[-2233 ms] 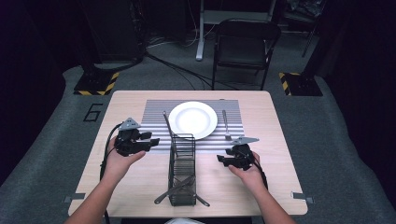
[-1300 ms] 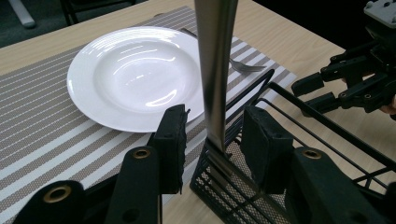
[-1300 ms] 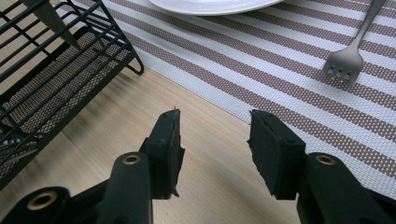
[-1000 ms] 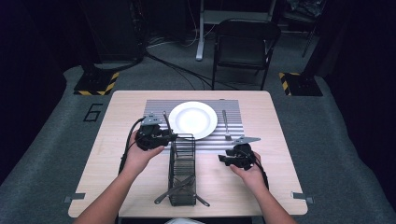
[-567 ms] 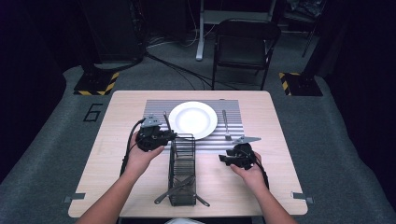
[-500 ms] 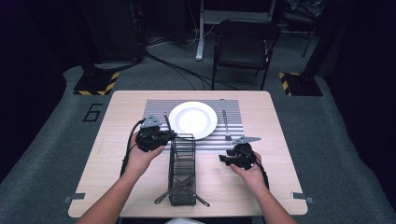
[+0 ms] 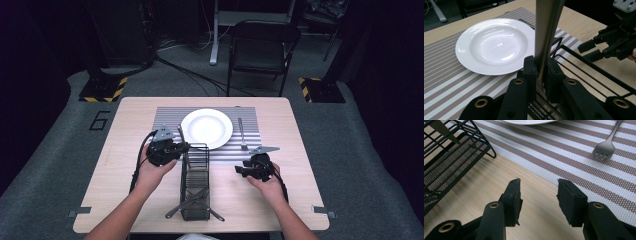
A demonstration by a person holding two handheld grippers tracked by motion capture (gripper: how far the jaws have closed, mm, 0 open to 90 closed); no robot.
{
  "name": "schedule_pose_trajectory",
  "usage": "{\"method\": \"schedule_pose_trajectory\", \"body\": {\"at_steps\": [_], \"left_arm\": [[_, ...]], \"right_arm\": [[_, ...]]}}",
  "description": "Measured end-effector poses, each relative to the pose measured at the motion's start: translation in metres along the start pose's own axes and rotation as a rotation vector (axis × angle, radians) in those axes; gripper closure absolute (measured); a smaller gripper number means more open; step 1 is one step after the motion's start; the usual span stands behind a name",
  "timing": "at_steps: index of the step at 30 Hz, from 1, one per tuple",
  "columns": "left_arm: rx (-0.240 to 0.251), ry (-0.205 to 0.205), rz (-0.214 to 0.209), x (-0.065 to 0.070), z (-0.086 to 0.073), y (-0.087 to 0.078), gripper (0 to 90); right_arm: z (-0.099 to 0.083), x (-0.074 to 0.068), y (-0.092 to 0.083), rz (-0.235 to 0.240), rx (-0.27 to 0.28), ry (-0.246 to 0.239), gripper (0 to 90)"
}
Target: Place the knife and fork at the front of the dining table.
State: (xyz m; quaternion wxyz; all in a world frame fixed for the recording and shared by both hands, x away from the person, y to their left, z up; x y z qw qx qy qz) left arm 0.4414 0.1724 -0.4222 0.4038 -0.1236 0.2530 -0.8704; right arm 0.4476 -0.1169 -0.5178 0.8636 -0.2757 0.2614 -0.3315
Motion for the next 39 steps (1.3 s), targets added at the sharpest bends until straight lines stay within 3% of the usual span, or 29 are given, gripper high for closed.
{"method": "schedule_pose_trajectory", "body": {"at_steps": [5, 10, 11, 16, 24, 39], "left_arm": [[0.007, 0.03, 0.003, 0.004, 0.0, 0.0, 81.0], [-0.012, 0.034, 0.001, 0.005, 0.004, 0.001, 81.1], [-0.01, 0.018, -0.009, 0.005, 0.005, 0.0, 81.1], [-0.012, 0.033, -0.011, 0.005, 0.016, -0.006, 81.1], [-0.024, 0.023, -0.028, 0.005, 0.032, -0.018, 81.2], [-0.033, 0.04, -0.036, 0.005, 0.074, -0.051, 81.3]], "right_arm": [[0.0, 0.001, 0.0, -0.001, 0.001, -0.003, 53.2], [0.0, 0.0, 0.001, -0.002, 0.001, -0.002, 53.2], [0.0, 0.001, 0.0, -0.003, -0.001, -0.002, 53.2], [0.0, 0.002, 0.001, -0.001, -0.002, 0.001, 53.1], [-0.001, 0.001, 0.001, 0.0, -0.005, 0.004, 53.1], [-0.001, 0.001, 0.001, 0.002, -0.005, 0.007, 53.0]]}}
Point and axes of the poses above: each handheld gripper's, and its own axes: y roughly forward along the jaws, z roughly out of its top, x roughly to its right, the point moved 4 cm from there along y, roughly forward along the jaws, and after that the axes turned 6 degrees about z, right-handed, at the moved point
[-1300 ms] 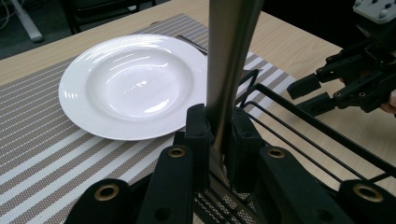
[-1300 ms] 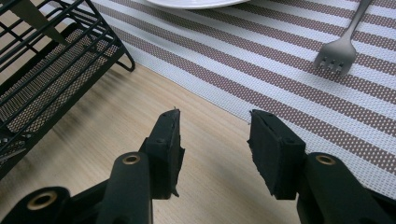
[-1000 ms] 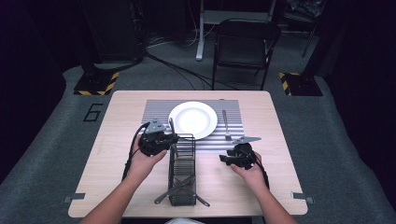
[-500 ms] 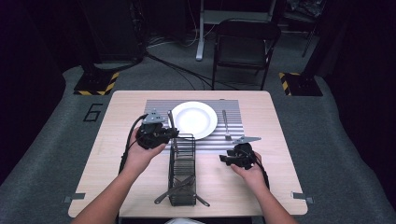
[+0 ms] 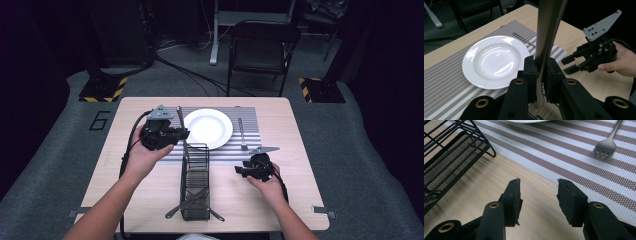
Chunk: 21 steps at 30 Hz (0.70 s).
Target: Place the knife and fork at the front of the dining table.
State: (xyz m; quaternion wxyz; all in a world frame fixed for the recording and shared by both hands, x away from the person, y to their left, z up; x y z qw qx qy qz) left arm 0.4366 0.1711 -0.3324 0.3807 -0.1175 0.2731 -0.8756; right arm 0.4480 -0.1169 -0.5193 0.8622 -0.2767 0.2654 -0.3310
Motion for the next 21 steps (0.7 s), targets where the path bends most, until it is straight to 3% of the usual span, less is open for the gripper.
{"method": "schedule_pose_trajectory", "body": {"at_steps": [12, 21], "left_arm": [[0.013, 0.011, 0.025, -0.008, 0.021, -0.016, 81.4], [0.021, -0.001, 0.052, -0.021, 0.019, -0.011, 81.4]], "right_arm": [[0.0, 0.0, 0.0, 0.0, 0.002, -0.002, 53.0], [0.0, 0.001, -0.001, 0.0, 0.006, -0.006, 53.0]]}}
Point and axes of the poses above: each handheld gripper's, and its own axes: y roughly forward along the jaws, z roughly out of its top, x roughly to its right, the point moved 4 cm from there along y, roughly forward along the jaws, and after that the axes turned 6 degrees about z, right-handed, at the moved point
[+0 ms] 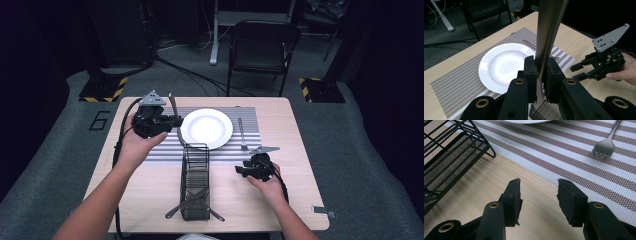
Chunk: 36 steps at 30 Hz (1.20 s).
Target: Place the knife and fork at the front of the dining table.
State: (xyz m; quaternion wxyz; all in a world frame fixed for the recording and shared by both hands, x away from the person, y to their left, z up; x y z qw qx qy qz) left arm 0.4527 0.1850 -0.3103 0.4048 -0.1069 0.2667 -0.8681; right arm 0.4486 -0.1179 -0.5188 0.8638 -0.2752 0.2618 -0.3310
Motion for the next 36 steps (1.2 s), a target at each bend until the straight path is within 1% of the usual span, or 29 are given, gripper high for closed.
{"method": "schedule_pose_trajectory", "body": {"at_steps": [1, 3, 6, 11, 18, 23, 28, 29, 36], "left_arm": [[0.001, -0.01, 0.002, -0.001, -0.001, 0.001, 81.4], [-0.003, -0.009, 0.01, -0.004, -0.003, 0.004, 81.4], [-0.007, -0.022, 0.021, -0.01, -0.006, 0.009, 81.5], [-0.012, -0.027, 0.042, -0.02, -0.014, 0.013, 81.5], [-0.013, -0.057, 0.063, -0.033, -0.026, 0.019, 81.5], [-0.018, -0.072, 0.085, -0.044, -0.036, 0.021, 81.6], [-0.022, -0.096, 0.101, -0.053, -0.048, 0.024, 81.6], [-0.024, -0.104, 0.105, -0.055, -0.05, 0.025, 81.6], [-0.044, -0.122, 0.127, -0.065, -0.066, 0.03, 81.6]], "right_arm": [[0.0, 0.0, 0.0, 0.0, 0.0, 0.0, 53.0], [0.0, 0.0, 0.0, 0.001, -0.002, -0.001, 53.0], [0.0, 0.0, 0.0, -0.001, -0.001, -0.001, 53.0], [0.0, 0.0, 0.0, -0.002, -0.001, -0.001, 53.0], [0.0, 0.0, 0.0, -0.002, -0.002, -0.002, 53.0], [0.0, 0.001, -0.001, -0.002, 0.0, -0.001, 53.0], [0.0, 0.0, 0.0, -0.002, -0.001, -0.001, 53.0], [0.0, 0.0, 0.0, -0.002, -0.001, -0.002, 53.0], [0.0, 0.001, 0.0, -0.004, -0.001, -0.001, 53.0]]}}
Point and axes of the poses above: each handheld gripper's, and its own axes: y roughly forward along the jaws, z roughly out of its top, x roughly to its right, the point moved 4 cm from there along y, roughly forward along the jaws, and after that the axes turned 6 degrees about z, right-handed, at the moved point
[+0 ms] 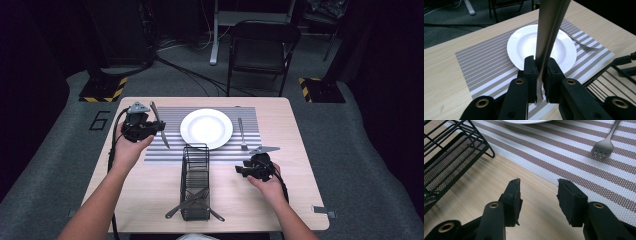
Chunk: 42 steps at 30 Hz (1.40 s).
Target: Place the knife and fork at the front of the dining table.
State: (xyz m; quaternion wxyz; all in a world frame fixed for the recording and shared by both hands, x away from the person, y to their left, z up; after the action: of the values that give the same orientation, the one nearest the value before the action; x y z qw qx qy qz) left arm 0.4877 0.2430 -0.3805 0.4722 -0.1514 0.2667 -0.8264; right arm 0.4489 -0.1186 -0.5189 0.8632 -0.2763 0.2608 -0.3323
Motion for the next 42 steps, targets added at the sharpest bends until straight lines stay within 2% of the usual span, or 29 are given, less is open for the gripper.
{"method": "schedule_pose_trajectory", "body": {"at_steps": [13, 25, 27, 29, 37, 38, 39, 42], "left_arm": [[-0.044, -0.018, 0.038, -0.014, -0.027, 0.013, 81.7], [-0.081, -0.051, 0.05, -0.024, -0.047, 0.025, 81.7], [-0.074, -0.051, 0.052, -0.026, -0.049, 0.028, 81.7], [-0.068, -0.073, 0.049, -0.028, -0.049, 0.03, 81.7], [-0.117, -0.046, 0.071, -0.033, -0.046, 0.03, 81.3], [-0.109, -0.055, 0.085, -0.033, -0.045, 0.032, 81.2], [-0.114, -0.052, 0.084, -0.034, -0.045, 0.032, 81.1], [-0.105, -0.078, 0.088, -0.038, -0.044, 0.036, 81.0]], "right_arm": [[0.0, -0.002, 0.001, 0.002, -0.003, 0.008, 52.9], [-0.001, -0.002, 0.002, 0.001, -0.008, 0.008, 52.9], [-0.001, -0.001, 0.002, 0.001, -0.008, 0.007, 52.9], [0.0, -0.002, 0.002, 0.001, -0.006, 0.008, 52.8], [0.0, -0.001, 0.001, 0.002, -0.006, 0.008, 52.8], [0.0, -0.001, 0.001, 0.002, -0.006, 0.007, 52.8], [0.0, -0.001, 0.001, 0.002, -0.006, 0.006, 52.8], [0.0, -0.002, 0.001, 0.002, -0.005, 0.008, 52.7]]}}
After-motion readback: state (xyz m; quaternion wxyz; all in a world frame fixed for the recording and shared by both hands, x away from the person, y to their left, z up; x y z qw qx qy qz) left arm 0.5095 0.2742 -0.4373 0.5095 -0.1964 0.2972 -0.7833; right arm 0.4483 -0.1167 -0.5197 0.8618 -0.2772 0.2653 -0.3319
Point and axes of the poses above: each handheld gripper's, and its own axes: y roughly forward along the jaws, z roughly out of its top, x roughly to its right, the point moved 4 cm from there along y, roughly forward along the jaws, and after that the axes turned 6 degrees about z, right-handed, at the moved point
